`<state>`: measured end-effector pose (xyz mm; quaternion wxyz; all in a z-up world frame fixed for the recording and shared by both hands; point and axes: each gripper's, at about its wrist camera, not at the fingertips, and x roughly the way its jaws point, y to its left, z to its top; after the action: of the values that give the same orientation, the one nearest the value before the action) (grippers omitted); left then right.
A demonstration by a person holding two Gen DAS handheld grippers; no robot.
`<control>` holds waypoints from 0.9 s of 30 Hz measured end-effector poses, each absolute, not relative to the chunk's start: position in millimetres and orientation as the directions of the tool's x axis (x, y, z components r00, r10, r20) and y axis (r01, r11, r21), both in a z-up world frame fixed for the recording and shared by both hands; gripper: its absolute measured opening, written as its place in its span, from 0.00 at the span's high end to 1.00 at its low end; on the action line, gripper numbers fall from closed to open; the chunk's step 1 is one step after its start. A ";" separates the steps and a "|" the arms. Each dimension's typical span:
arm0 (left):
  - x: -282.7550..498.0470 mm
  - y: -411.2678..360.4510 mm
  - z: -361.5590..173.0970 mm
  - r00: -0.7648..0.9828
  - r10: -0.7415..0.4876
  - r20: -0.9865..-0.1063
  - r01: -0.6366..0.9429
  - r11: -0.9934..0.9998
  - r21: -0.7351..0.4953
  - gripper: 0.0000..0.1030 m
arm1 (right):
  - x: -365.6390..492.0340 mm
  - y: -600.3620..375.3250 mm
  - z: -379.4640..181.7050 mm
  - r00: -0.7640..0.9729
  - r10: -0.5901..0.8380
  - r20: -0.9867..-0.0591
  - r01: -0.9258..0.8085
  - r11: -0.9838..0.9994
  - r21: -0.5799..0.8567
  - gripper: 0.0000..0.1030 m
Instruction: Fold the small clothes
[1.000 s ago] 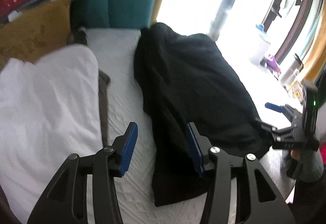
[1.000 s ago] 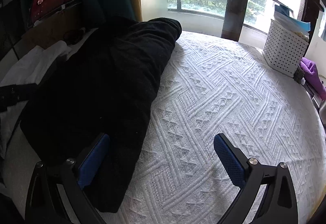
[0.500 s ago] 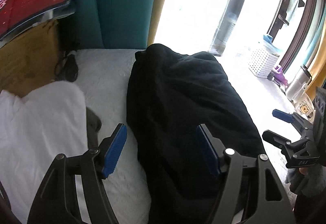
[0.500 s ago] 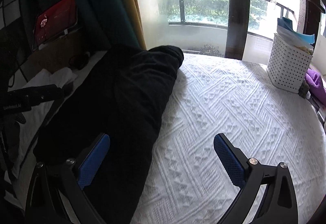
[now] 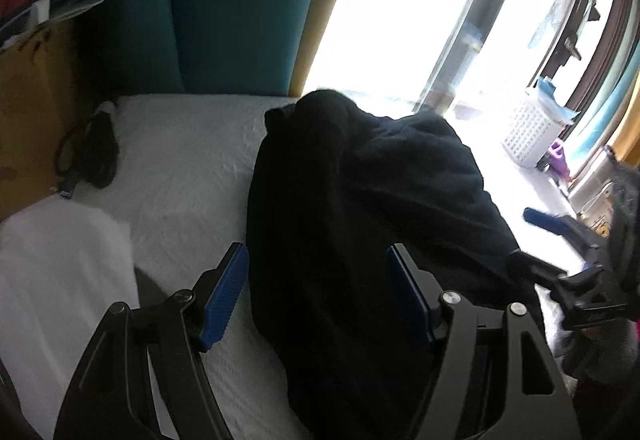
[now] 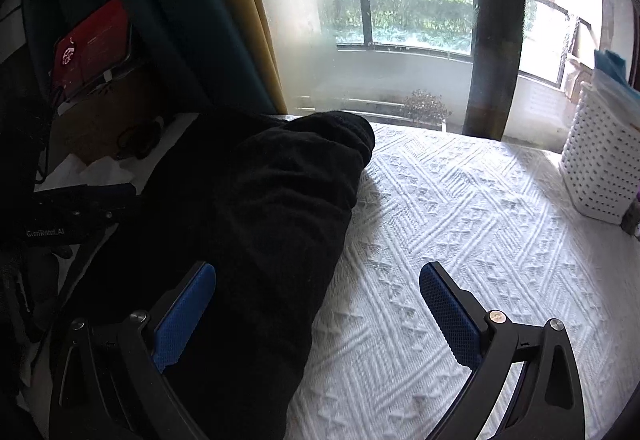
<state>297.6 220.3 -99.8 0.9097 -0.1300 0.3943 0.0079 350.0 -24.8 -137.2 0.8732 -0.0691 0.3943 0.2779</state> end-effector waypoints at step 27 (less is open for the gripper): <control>313.1 197.9 -122.4 0.673 -0.184 -0.717 -0.018 0.964 -0.264 0.74 | 387.6 26.1 -164.0 0.363 0.532 -0.765 -0.637 0.741 0.213 0.33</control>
<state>313.1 197.9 -122.4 0.9059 -0.1256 0.4018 -0.0456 387.6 26.1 -164.0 0.8235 -0.0599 0.4388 0.3547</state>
